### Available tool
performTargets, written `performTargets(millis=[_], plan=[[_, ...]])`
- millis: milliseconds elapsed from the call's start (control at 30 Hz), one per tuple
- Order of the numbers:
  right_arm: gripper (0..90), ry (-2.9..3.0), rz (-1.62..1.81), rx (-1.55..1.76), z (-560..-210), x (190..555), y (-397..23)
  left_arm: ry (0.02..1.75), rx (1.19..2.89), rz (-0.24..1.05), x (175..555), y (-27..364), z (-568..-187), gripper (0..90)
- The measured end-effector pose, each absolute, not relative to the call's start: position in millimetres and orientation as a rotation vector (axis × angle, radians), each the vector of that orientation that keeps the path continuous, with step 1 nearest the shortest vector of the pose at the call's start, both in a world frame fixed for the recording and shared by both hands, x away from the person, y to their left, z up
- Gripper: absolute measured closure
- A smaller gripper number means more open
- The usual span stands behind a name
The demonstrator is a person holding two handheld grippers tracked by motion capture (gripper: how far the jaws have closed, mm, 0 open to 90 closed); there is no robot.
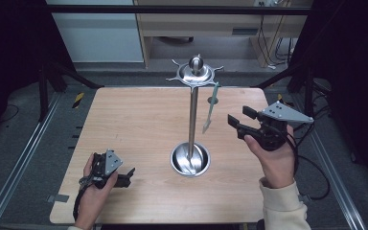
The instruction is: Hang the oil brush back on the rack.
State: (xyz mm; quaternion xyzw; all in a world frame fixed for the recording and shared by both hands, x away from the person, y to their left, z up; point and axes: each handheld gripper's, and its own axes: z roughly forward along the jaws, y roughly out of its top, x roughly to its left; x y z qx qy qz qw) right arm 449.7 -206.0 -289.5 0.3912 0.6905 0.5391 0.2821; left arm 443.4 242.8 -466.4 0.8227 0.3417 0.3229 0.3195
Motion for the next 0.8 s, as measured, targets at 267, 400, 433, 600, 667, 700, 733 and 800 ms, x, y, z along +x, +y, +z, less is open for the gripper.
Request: performTargets(millis=[267,400,433,600,667,700,733,800], plan=[[25.2,1.813,1.383,1.106,-294,454,-213,0.899,2.156,0.843,445,243,-466,2.7],[22.7,1.797,1.352,1.119,-295,456,-218,0.895,2.155,0.841,446,241,-466,2.7],[21.4,1.784,1.352,1.124,-295,456,-219,0.895,2.154,0.842,447,241,-466,2.7],[15.6,1.766,1.305,1.143,-300,459,-230,0.893,2.153,0.840,447,242,-465,2.7],[15.2,1.762,1.300,1.145,-301,460,-232,0.892,2.153,0.840,447,242,-465,2.7],[14.8,1.758,1.295,1.147,-302,461,-233,0.891,2.153,0.841,447,242,-465,2.7],[14.3,1.755,1.290,1.152,-302,462,-235,0.891,2.151,0.842,447,242,-465,2.7],[13.6,1.755,1.283,1.165,-305,464,-239,0.892,2.148,0.838,447,243,-465,2.7]])
